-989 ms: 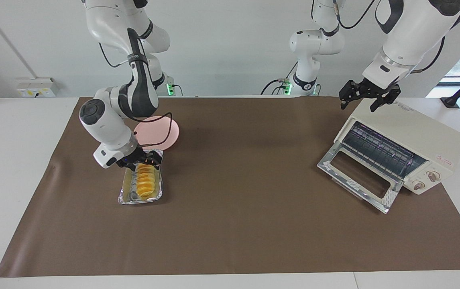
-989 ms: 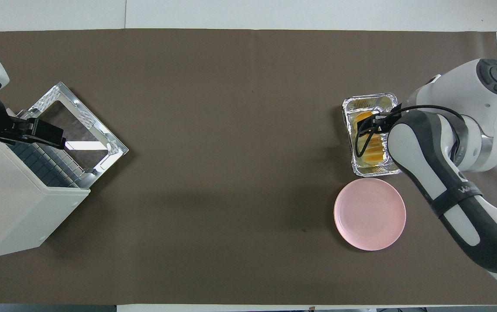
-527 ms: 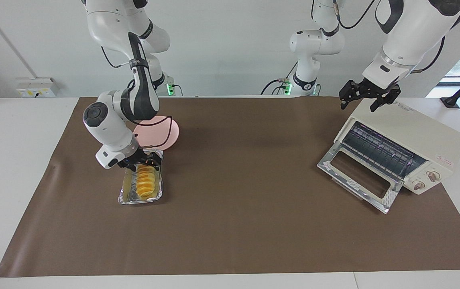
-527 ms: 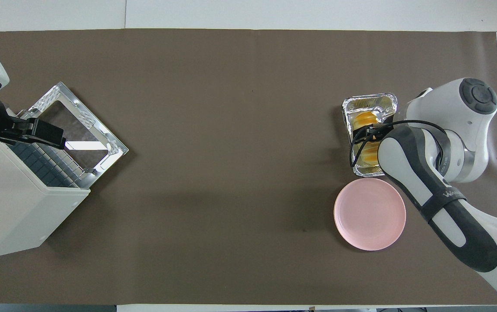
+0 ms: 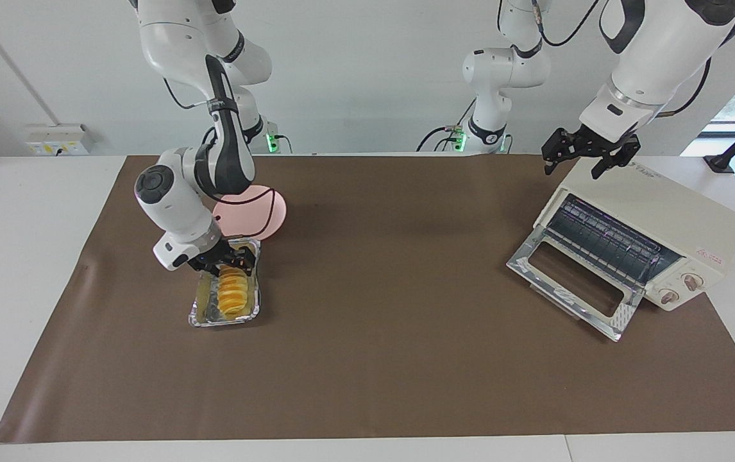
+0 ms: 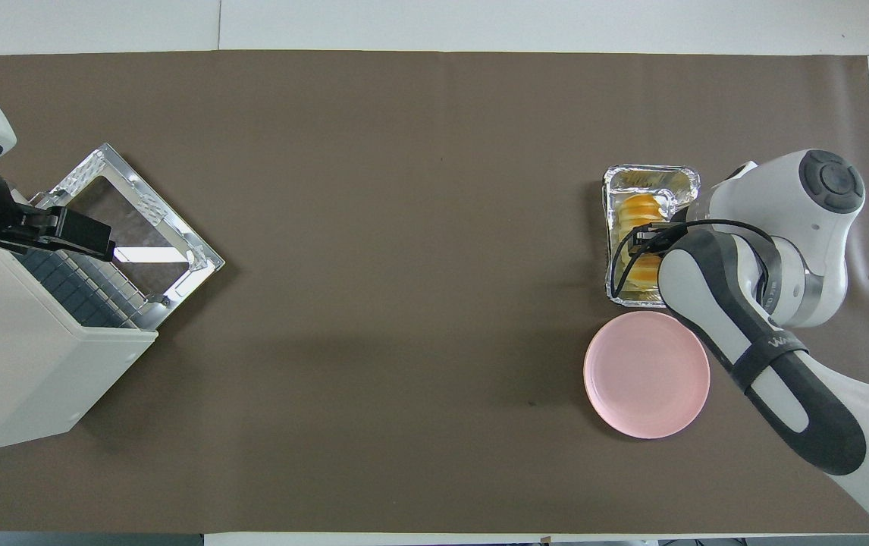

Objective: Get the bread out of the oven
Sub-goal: 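Grasp the bread in the foil tray with the right gripper, then lift the bread and move it over the pink plate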

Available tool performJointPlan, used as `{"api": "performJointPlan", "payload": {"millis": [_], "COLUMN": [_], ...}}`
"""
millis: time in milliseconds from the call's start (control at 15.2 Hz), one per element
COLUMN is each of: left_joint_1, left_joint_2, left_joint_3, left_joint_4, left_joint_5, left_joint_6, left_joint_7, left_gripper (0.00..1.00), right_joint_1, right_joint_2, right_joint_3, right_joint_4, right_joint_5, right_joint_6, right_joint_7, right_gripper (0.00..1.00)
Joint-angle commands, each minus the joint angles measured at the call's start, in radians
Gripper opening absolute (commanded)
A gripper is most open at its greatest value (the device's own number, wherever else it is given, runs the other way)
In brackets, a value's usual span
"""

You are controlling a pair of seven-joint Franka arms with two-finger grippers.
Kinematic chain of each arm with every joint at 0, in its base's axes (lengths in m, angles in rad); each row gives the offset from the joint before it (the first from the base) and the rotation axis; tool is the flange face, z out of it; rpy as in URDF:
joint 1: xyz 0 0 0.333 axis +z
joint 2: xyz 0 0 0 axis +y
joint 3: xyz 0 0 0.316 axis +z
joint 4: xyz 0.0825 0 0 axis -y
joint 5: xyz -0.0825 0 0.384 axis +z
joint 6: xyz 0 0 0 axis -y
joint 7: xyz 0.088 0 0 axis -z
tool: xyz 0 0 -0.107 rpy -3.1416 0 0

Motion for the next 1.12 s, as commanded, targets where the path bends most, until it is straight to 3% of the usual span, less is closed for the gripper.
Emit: {"api": "performJointPlan", "payload": {"millis": [0,132,330,527,659,791,1054], "left_joint_1": [0.009,0.009,0.009,0.009,0.009,0.009,0.009], "left_joint_2": [-0.019,-0.019,-0.019,-0.019,-0.019,-0.019,-0.019], "left_joint_3": [-0.006,-0.006,-0.006,-0.006,-0.006,-0.006,-0.006], "left_joint_4": [-0.016,-0.016,-0.016,-0.016,-0.016,-0.016,-0.016], "left_joint_5": [0.014,0.014,0.014,0.014,0.014,0.014,0.014], "left_joint_6": [0.001,0.001,0.001,0.001,0.001,0.001,0.001], "left_joint_7": [0.008,0.006,0.008,0.008,0.008,0.006,0.006], "left_gripper": [1.0,1.0,1.0,1.0,1.0,1.0,1.0], "right_joint_1": [-0.013,-0.013,-0.014,-0.013,-0.019,-0.008,0.003], "right_joint_2": [-0.008,-0.01,-0.019,-0.112,-0.207,-0.338,-0.496], "right_joint_3": [0.01,0.01,0.005,0.002,0.003,0.003,0.01], "right_joint_4": [-0.009,0.011,0.141,0.183,0.124,-0.012,-0.186], "right_joint_5": [-0.014,-0.014,-0.014,-0.014,-0.014,-0.017,-0.054], "right_joint_6": [0.011,-0.007,-0.198,-0.335,-0.398,-0.379,-0.395], "right_joint_7": [-0.016,-0.016,-0.016,-0.005,-0.005,0.032,0.063], "right_gripper": [0.0,0.0,0.0,0.0,0.0,0.0,0.0]}}
